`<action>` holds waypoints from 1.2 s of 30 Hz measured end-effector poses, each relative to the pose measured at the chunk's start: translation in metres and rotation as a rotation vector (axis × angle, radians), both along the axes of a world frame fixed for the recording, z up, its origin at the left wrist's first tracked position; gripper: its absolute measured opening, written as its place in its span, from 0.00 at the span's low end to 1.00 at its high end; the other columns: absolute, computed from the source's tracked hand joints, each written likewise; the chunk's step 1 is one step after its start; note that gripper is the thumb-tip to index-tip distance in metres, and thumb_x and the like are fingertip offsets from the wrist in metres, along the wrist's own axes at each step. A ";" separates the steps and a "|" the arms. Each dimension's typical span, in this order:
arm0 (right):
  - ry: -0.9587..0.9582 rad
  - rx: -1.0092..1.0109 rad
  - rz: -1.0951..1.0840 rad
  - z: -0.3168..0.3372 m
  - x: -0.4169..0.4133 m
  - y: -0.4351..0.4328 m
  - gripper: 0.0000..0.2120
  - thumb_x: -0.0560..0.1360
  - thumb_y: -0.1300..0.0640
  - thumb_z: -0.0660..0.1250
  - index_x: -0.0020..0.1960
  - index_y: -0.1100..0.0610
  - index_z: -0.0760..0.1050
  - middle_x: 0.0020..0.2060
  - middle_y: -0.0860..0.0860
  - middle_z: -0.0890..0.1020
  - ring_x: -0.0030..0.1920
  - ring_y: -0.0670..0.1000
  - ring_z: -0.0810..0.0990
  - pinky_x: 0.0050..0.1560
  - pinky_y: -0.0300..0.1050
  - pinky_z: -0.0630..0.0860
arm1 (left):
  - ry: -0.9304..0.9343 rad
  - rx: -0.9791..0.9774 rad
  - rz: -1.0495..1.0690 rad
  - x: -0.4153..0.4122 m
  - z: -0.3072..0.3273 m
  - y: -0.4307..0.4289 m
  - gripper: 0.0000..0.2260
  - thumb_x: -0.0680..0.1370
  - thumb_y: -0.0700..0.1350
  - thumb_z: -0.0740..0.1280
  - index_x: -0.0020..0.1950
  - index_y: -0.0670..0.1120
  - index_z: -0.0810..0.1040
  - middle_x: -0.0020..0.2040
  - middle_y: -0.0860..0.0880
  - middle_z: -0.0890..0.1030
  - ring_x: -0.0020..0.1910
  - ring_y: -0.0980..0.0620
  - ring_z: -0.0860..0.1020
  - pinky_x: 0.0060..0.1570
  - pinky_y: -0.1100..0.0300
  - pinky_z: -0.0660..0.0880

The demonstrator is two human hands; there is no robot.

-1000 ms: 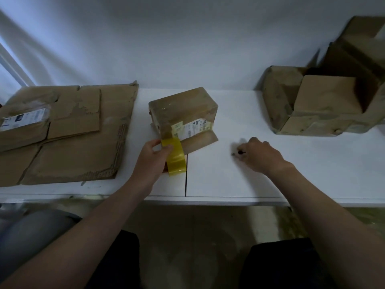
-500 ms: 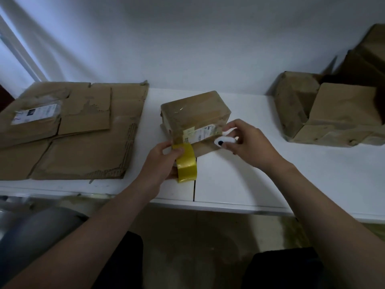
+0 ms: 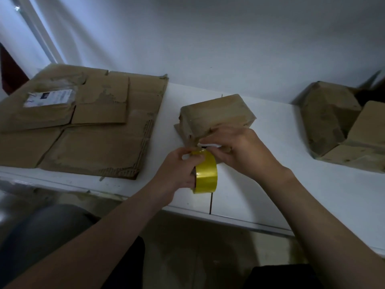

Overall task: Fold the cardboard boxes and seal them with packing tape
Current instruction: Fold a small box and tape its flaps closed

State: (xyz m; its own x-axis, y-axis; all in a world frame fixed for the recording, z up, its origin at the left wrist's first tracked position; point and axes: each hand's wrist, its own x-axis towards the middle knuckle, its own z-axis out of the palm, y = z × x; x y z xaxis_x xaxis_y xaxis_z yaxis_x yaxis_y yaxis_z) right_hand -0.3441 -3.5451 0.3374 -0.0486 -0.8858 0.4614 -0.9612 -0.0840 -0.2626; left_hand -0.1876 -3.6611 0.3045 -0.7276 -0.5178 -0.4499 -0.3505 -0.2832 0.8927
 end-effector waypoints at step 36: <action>-0.011 0.247 0.015 0.013 -0.014 -0.012 0.08 0.71 0.59 0.78 0.50 0.51 0.86 0.42 0.46 0.81 0.38 0.47 0.76 0.34 0.50 0.76 | -0.006 -0.035 -0.069 0.000 0.004 -0.001 0.19 0.78 0.52 0.71 0.68 0.52 0.76 0.61 0.44 0.80 0.50 0.42 0.85 0.48 0.47 0.84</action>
State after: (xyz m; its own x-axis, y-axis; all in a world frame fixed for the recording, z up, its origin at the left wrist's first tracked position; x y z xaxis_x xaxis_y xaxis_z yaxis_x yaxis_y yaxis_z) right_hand -0.3576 -3.5569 0.3500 -0.0387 -0.9724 0.2300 -0.9574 -0.0298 -0.2872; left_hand -0.1880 -3.6626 0.3086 -0.7593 -0.4820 -0.4371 -0.3738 -0.2269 0.8994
